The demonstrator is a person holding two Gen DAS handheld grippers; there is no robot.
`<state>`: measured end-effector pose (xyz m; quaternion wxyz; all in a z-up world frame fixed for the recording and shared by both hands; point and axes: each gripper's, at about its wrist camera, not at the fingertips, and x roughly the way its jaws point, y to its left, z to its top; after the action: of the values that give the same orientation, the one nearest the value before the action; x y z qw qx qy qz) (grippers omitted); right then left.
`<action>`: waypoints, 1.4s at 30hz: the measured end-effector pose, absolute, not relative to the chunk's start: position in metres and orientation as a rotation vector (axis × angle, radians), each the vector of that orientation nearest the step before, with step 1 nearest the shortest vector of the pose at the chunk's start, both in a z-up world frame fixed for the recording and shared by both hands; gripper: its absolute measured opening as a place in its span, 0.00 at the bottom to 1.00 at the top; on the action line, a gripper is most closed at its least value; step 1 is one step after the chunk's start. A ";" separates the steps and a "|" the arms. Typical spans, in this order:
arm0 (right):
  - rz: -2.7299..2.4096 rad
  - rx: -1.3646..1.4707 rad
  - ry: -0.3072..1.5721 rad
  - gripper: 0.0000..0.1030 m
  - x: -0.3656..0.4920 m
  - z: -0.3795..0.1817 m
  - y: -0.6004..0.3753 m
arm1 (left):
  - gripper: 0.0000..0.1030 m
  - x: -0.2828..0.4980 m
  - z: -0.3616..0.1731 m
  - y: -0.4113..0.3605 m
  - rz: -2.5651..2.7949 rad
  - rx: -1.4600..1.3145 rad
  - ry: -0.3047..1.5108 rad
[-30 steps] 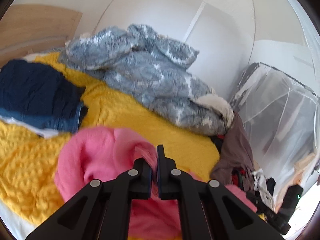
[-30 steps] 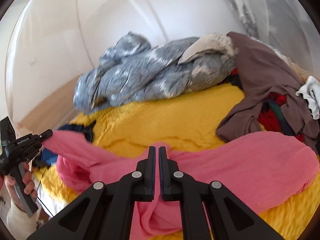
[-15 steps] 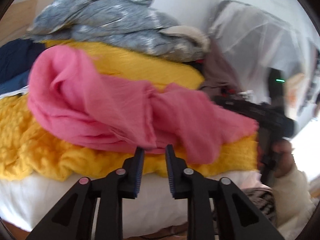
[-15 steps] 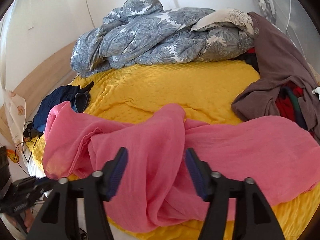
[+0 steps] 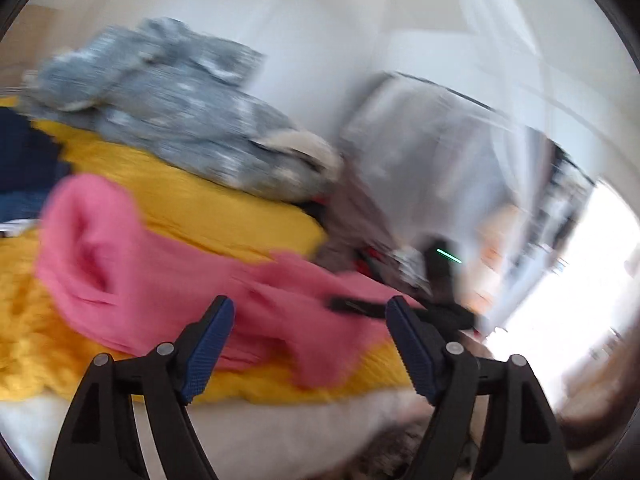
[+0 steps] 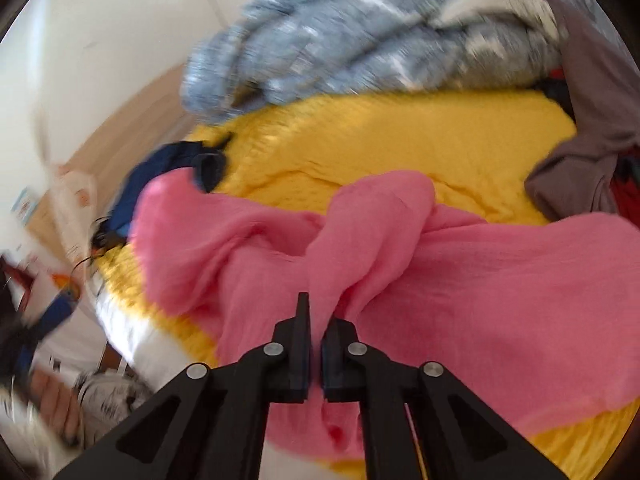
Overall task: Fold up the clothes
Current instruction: 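Release the pink shirt from the left tool while the right tool grasps the shirt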
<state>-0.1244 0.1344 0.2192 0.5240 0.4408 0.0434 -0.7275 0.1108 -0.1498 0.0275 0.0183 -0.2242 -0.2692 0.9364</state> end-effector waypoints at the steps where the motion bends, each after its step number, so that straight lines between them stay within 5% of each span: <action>1: -1.721 1.025 0.121 0.03 -0.116 0.223 0.143 | 0.78 0.110 0.026 -0.157 2.966 -0.716 -0.864; 4: -1.693 0.994 0.179 0.03 -0.092 0.223 0.175 | 0.78 0.105 0.023 -0.176 3.058 -0.758 -0.962; 10: -1.715 1.123 0.187 0.05 -0.089 0.205 0.204 | 0.78 0.086 0.031 -0.177 3.155 -0.807 -0.868; 12: -1.723 1.137 0.154 0.19 -0.094 0.204 0.212 | 0.78 0.079 0.033 -0.178 3.150 -0.829 -0.822; 14: -1.756 1.151 0.125 0.51 -0.099 0.204 0.219 | 0.78 0.068 0.038 -0.175 3.151 -0.839 -0.769; 15: -1.774 1.157 0.110 0.52 -0.102 0.204 0.223 | 0.78 0.062 0.040 -0.174 3.150 -0.842 -0.737; 21: -1.866 1.089 -0.053 0.52 -0.122 0.218 0.245 | 0.78 0.006 0.038 -0.156 3.084 -1.005 -0.552; 30: -1.894 1.260 -0.228 0.52 -0.179 0.201 0.212 | 0.78 -0.057 -0.045 -0.167 2.596 -1.422 -0.775; 36: -1.753 1.305 -0.211 0.51 -0.185 0.184 0.172 | 0.78 -0.046 -0.068 -0.138 2.573 -1.590 -0.598; 42: -1.646 1.187 0.059 0.21 -0.137 0.192 0.163 | 0.78 -0.010 -0.083 -0.109 2.518 -1.679 -0.535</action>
<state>-0.1366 0.1629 0.1919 0.5276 0.4969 0.0249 -0.6886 -0.0102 -0.1088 -0.0832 0.0339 -0.5459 -0.1741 0.8189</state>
